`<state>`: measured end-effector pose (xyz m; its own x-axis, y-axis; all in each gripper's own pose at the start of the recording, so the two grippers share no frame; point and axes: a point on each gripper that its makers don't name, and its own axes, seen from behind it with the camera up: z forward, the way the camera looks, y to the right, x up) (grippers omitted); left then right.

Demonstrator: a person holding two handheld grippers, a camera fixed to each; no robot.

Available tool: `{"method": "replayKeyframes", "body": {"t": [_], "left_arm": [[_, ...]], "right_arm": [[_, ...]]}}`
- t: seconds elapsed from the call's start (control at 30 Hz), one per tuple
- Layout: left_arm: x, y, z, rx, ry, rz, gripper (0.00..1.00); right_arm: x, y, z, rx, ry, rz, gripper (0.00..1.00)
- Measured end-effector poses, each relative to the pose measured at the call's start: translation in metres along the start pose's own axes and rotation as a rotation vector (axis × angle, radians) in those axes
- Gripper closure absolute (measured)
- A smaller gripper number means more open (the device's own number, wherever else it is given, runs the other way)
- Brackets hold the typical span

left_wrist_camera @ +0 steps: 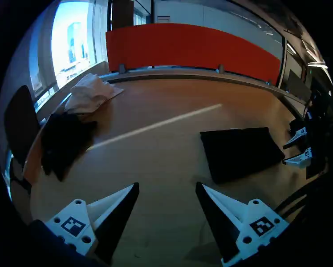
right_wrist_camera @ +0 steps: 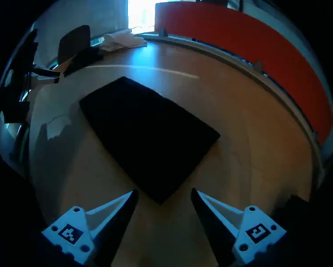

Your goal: Fold towel

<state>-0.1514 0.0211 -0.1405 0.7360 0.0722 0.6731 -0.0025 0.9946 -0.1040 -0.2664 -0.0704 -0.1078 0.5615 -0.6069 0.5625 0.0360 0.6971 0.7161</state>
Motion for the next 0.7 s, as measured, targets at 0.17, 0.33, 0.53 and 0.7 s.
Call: {"method": "replayKeyframes", "body": {"t": [0.17,0.33,0.53,0.7], "left_arm": [[-0.0011,-0.001,-0.0005,0.0,-0.002,-0.002,0.06],[-0.0015,-0.0018,-0.001,0.0,-0.002,-0.002,0.06],[-0.0019,-0.0028,-0.0013,0.001,-0.003,-0.002,0.06],[-0.003,-0.0039,-0.0018,0.002,-0.006,0.0,0.06]], "right_arm": [[-0.003,0.0007,0.0026,0.009,-0.011,-0.008,0.25],[-0.0041,-0.0007,0.0039,0.021,-0.014,-0.011,0.44],[0.0,0.0007,0.0048,0.01,0.007,-0.013,0.74],[0.0025,0.0019,0.005,0.004,0.02,-0.008,0.82]]}}
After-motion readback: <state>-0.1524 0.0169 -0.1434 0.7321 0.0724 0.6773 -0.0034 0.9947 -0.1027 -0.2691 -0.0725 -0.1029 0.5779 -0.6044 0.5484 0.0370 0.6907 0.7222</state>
